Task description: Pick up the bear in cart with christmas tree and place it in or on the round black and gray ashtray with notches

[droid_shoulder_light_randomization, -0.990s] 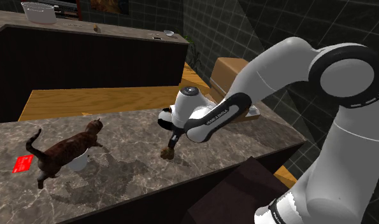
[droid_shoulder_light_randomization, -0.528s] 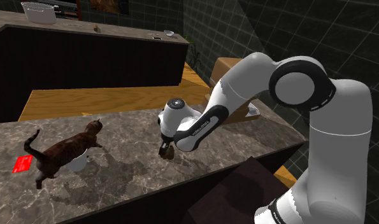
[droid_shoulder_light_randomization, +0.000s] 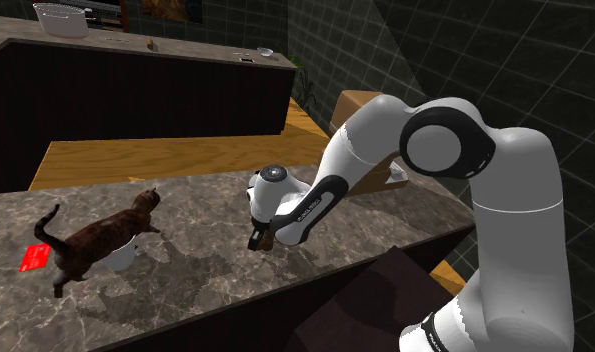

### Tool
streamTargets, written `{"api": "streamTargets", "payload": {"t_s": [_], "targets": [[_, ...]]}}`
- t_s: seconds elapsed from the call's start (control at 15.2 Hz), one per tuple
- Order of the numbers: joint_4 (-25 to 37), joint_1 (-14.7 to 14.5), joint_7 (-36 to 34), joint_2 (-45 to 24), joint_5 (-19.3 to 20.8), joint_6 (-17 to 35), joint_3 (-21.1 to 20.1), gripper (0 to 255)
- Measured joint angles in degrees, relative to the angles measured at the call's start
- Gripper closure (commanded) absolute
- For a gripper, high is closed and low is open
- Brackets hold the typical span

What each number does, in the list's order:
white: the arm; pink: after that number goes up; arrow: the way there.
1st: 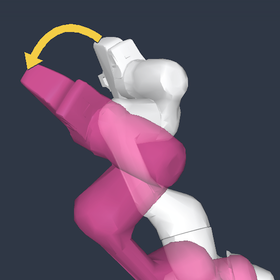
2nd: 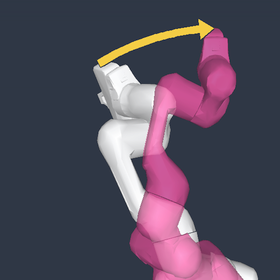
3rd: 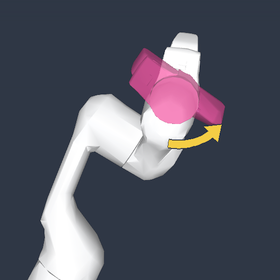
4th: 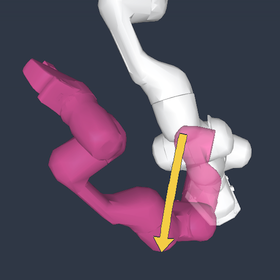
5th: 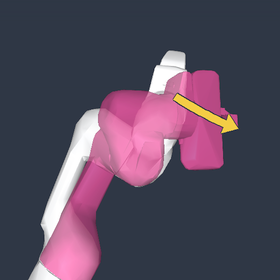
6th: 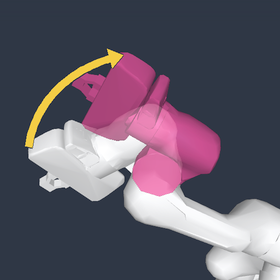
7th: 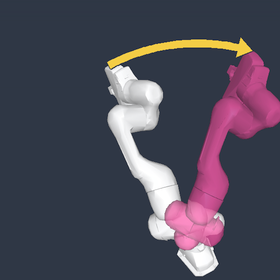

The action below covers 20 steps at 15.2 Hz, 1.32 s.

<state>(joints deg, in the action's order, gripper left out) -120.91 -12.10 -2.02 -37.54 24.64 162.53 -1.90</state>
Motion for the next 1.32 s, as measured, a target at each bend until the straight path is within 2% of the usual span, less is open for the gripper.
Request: {"api": "streamTargets", "payload": {"t_s": [0.33,0.4,1.06,1.32], "targets": [[0.10,-0.06,-0.06,-0.20,0.04,0.12,0.06,0],[0.10,-0.06,-0.06,-0.20,0.04,0.12,0.07,255],[0.15,-0.08,-0.07,-0.19,0.05,0.14,0.06,255],[-0.78,0.56,0.61,2.08,-0.51,-1.32,-0.73,255]]}}
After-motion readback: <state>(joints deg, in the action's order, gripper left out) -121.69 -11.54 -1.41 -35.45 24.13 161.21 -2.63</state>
